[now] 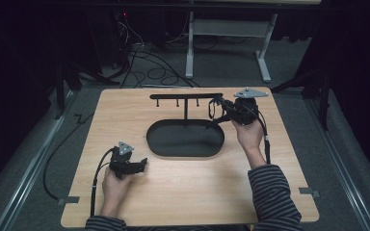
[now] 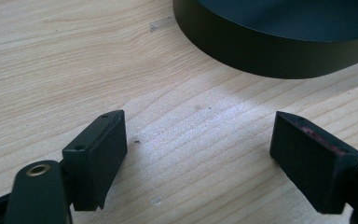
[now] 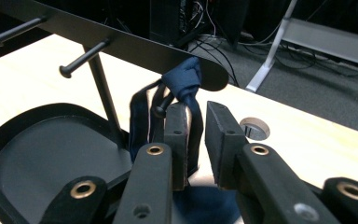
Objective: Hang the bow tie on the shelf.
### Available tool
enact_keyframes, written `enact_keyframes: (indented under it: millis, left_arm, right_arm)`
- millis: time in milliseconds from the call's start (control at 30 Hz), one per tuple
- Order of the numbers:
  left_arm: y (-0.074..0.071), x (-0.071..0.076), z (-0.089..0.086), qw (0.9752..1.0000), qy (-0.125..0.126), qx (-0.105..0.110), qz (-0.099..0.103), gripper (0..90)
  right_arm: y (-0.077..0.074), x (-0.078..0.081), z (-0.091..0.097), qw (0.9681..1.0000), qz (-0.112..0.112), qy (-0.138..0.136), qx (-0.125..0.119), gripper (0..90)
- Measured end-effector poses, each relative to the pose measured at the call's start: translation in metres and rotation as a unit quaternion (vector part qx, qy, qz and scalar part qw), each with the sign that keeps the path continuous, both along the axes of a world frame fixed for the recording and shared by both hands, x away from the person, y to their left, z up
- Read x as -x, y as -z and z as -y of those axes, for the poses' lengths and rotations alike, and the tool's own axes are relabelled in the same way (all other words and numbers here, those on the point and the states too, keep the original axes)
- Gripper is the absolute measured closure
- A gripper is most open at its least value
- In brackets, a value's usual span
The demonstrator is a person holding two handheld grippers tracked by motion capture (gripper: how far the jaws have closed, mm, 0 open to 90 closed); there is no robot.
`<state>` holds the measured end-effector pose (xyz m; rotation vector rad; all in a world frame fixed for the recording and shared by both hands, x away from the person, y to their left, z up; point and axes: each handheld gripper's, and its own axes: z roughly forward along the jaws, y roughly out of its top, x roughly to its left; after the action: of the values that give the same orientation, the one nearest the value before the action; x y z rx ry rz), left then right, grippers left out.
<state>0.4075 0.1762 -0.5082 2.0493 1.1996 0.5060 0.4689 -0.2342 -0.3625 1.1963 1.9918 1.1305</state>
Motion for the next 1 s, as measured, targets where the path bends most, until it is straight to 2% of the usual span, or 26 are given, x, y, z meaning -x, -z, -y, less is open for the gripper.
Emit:
enact_keyframes:
  millis: [133, 333, 667, 800, 1000]
  left_arm:
    - [0.000, 0.000, 0.000, 1.0000, 0.001, -0.001, 0.000, 19.2]
    - [0.000, 0.000, 0.000, 1.0000, 0.001, -0.001, 0.000, 19.2]
    - [0.000, 0.000, 0.000, 1.0000, 0.000, 0.000, 0.000, 19.1]
    - [0.000, 0.000, 0.000, 1.0000, 0.000, 0.000, 0.000, 19.1]
    - [0.000, 0.000, 0.000, 1.0000, 0.000, 0.000, 0.000, 19.1]
  right_arm:
    - [0.001, -0.001, 0.002, 0.9999, -0.003, 0.005, -0.010, 79.5]
    - [-0.002, 0.002, 0.004, 0.9999, 0.001, 0.003, -0.011, 77.3]
    - [-0.013, 0.014, 0.013, 0.9997, 0.017, 0.000, -0.019, 72.7]
    - [-0.018, 0.020, 0.017, 0.9994, 0.021, -0.003, -0.029, 69.8]
    - [-0.020, 0.026, 0.023, 0.9991, 0.025, 0.000, -0.035, 67.5]
